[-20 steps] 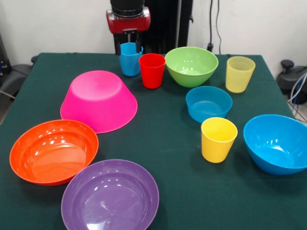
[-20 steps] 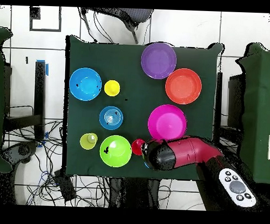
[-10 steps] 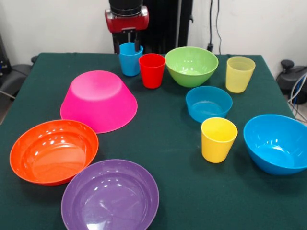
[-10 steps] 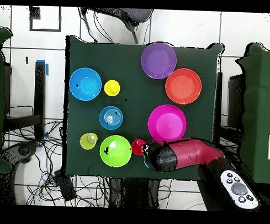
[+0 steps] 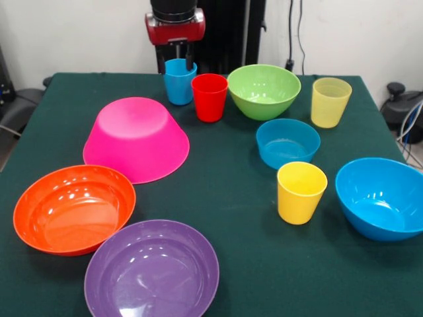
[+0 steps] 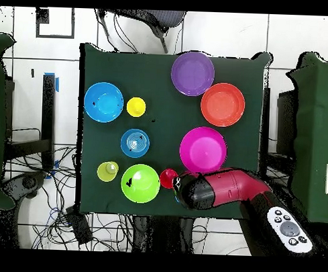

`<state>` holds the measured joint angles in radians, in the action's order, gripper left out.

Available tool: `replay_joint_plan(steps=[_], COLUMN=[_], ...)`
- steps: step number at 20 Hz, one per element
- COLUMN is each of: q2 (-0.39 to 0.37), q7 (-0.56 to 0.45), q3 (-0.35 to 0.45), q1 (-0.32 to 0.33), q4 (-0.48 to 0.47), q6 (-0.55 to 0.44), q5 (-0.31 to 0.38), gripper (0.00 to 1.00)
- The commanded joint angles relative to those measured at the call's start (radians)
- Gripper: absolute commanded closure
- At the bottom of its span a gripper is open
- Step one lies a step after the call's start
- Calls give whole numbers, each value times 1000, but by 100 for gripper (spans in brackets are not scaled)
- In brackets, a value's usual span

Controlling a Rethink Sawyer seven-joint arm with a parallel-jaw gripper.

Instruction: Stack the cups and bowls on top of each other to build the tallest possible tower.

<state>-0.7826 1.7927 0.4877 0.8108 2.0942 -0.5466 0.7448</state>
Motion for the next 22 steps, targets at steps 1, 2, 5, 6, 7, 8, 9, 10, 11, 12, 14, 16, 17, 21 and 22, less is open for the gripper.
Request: replay_joint_plan(steps=[1,2,5,6,7,8,9,10,11,12,14,16,17,21,22], q2=[76,77,90,97,104,106,108,110,110,112,114,118,120,119,121], q7=[-78,-79,-73,-70,-68,-69,-70,-73,-78,-82,-87,-91,-94,-105,-107], q3=[-31,-30,-35,-41,-47,-51,-55,-57,-58,-59,-63,-69,-73,-74,-77], q1=[-22,-22,-29,-35,-41,-45,-48,-50,-48,-49,-52,-56,-58,-64,-68], q4=[14,15,6,-1,-7,-10,-13,-16,-16,-19,-21,-27,-29,-35,-38], q6=[-12,-15,-27,-33,-39,-46,-53,-61,-63,-66,-71,-78,-85,-99,-105], q5=[125,129,142,150,159,165,171,172,173,173,174,175,176,177,181], gripper=[0,0,0,0,0,0,0,0,0,0,0,0,0,0,0])
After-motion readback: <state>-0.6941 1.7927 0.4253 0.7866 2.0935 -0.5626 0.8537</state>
